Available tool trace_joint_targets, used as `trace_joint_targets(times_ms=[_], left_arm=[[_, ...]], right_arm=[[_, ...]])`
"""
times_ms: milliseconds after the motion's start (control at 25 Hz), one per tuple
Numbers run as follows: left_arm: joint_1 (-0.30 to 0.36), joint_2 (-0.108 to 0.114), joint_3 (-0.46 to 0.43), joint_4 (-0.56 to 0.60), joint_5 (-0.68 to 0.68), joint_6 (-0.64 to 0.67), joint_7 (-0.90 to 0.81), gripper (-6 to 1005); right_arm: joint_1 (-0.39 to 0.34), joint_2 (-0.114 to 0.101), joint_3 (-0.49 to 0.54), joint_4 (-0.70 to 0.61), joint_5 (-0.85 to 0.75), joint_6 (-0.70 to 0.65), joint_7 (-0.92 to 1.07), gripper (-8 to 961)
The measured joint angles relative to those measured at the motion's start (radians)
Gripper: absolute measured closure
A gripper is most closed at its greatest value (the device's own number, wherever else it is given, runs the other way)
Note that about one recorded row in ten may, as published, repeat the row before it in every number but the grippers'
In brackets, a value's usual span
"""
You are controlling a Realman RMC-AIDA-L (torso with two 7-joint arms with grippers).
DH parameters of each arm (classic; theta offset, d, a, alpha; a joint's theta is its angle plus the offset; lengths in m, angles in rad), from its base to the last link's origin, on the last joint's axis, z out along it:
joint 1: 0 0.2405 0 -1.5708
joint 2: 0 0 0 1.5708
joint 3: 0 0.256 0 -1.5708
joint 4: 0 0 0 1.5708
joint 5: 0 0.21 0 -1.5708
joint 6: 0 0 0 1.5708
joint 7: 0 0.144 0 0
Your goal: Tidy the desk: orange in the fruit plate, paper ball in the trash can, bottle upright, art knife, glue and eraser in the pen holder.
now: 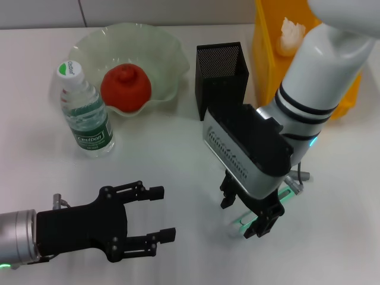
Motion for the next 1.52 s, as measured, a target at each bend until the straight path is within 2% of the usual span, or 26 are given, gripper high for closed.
trace_joint_targets(times_ms=[320, 600, 1240, 1400, 1520], left_arm=[[0.0, 0.001, -0.003, 0.0, 0.002, -0.002, 0.0, 229], [0.0, 0.002, -0.001, 0.001, 0.006, -0.002, 0.002, 229], [0.004, 0.002, 0.005, 0.005, 0.008, -0.016, 0.009, 229], [0.004, 0.003, 0.005, 0.006, 0.008, -0.018, 0.007, 229], [0.003, 0.004, 0.003, 0.007, 0.008, -0.018, 0.007, 229]], right_arm=[[0.016, 0.0, -0.148, -0.066, -0.026, 0.031, 0.077, 336], [0.015, 0.0, -0.219, -0.115, -0.039, 0.038, 0.123, 350], [0.005, 0.0, -0.279, -0.162, -0.042, 0.039, 0.171, 367], [0.004, 0.0, -0.285, -0.164, -0.042, 0.047, 0.172, 438], [0.004, 0.0, -0.286, -0.162, -0.042, 0.052, 0.173, 448]])
